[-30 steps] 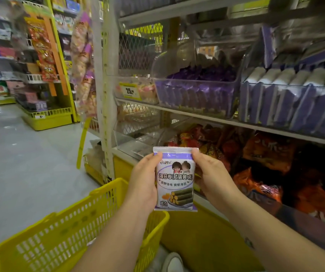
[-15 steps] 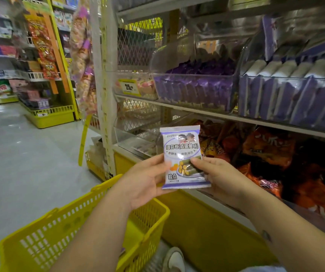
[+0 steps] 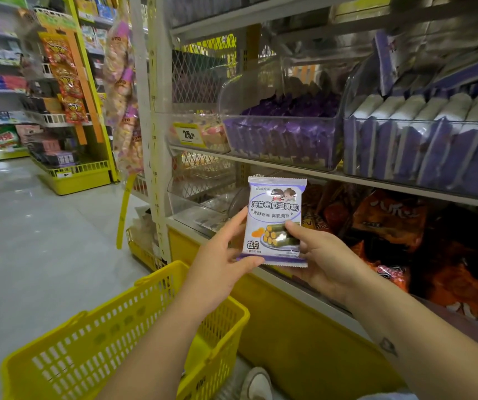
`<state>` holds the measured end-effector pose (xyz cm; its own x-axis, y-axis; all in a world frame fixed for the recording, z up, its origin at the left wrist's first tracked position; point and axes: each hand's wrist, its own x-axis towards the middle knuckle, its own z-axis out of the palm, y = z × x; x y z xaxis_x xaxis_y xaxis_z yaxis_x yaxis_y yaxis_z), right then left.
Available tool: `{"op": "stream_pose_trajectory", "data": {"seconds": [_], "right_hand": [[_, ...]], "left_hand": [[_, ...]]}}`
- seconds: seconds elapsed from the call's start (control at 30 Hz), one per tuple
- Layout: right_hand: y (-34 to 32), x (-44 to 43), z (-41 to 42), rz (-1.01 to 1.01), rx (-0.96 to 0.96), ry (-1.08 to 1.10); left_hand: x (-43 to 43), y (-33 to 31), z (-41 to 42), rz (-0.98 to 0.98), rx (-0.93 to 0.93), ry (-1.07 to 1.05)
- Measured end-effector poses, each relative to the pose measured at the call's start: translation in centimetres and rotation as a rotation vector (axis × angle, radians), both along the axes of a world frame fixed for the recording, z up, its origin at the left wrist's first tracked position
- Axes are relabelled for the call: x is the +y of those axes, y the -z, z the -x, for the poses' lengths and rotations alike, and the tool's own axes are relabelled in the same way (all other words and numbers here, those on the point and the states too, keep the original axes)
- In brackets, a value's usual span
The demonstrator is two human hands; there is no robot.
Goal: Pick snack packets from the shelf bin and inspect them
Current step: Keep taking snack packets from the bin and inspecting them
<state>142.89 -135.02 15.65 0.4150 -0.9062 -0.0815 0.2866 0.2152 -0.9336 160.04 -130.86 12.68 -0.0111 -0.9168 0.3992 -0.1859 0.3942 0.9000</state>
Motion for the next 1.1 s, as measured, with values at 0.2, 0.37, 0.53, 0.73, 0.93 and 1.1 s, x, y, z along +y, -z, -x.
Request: {"op": "stream_pose_trajectory", "data": {"seconds": [0.2, 0.37, 0.53, 0.73, 0.93, 1.1], "right_hand": [[-0.3, 0.8, -1.1, 0.21, 0.126, 0.196], [0.2, 1.7, -1.9, 0.461, 0.206, 0.049], [0.8, 2.1, -2.4, 0.58, 0.347, -0.018], [-0.3, 0.8, -1.8, 0.532, 0.31, 0.167], [-2.1, 0.0, -0.3, 0.622, 0.325, -0.027], [-3.2, 1.4, -0.3, 0.784, 0.42, -0.15]], "left_hand": [[0.0, 0.6, 0.8, 0.184, -0.35, -0.244], [0.1, 0.3, 1.4, -0.082, 0.041, 0.038], [0.0, 0.1, 1.0, -0.125, 0.389, 0.074], [0.2, -0.5, 0.3, -0.2, 0.597, 0.239], [0.0, -0.4, -0.3, -0.251, 0.585, 0.24], [-0.3, 0.2, -0.4, -0.281, 0.58, 0.222]]}}
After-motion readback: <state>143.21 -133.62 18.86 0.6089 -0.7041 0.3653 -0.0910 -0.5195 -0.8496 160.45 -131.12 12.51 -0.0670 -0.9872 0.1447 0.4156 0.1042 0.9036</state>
